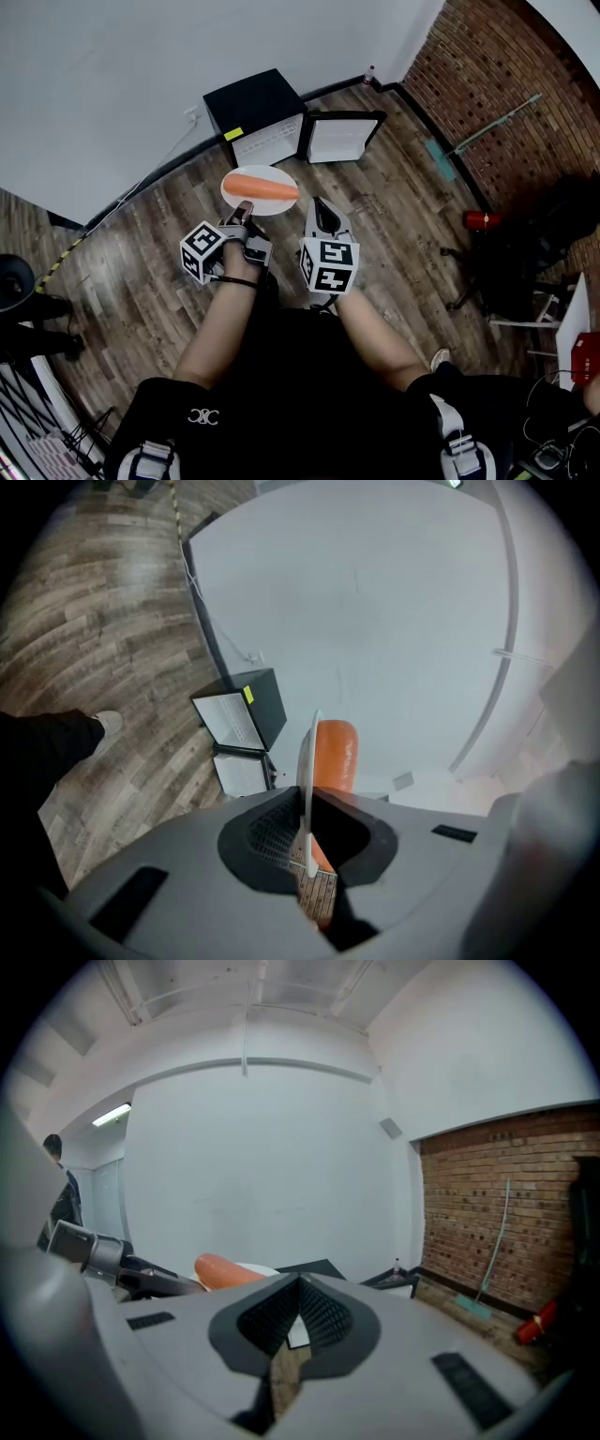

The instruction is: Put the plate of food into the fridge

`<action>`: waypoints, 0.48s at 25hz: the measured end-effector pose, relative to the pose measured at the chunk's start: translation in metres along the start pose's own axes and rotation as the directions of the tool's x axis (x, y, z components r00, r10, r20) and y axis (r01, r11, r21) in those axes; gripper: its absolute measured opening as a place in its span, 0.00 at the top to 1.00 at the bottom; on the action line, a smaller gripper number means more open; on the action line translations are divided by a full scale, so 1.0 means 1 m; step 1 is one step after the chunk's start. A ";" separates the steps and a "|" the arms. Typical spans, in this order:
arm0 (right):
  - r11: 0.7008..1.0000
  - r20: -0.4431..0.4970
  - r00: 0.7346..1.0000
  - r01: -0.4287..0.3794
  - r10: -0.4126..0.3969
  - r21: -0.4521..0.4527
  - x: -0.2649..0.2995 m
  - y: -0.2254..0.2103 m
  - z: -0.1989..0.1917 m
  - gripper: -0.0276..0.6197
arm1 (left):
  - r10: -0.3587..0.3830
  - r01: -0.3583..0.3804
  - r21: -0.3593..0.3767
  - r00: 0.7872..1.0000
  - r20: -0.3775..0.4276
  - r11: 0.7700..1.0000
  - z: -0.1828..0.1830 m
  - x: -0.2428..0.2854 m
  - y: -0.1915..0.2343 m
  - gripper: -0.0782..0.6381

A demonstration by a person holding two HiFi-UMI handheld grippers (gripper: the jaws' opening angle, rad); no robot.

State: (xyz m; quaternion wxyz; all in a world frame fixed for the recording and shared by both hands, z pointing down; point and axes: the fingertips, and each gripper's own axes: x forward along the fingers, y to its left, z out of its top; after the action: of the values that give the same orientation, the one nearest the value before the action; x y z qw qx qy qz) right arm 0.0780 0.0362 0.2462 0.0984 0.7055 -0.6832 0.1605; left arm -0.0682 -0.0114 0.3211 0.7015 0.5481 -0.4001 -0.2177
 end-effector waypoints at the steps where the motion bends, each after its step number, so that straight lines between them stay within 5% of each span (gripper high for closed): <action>1: 1.000 -0.004 1.000 0.008 -0.008 0.002 0.011 -0.002 0.003 0.94 | 0.000 0.000 -0.002 1.000 -0.009 1.000 0.004 0.011 -0.003 0.85; 12: 0.998 -0.044 0.997 0.069 -0.069 -0.004 0.116 -0.007 0.037 0.94 | 0.032 -0.033 -0.025 0.997 -0.070 0.999 0.057 0.107 -0.021 0.85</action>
State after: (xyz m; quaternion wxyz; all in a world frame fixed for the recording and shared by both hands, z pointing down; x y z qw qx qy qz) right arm 0.0903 -0.0854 0.2540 0.1198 0.7249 -0.6562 0.1718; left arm -0.0478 -0.1313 0.3399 0.7255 0.5394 -0.3815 -0.1925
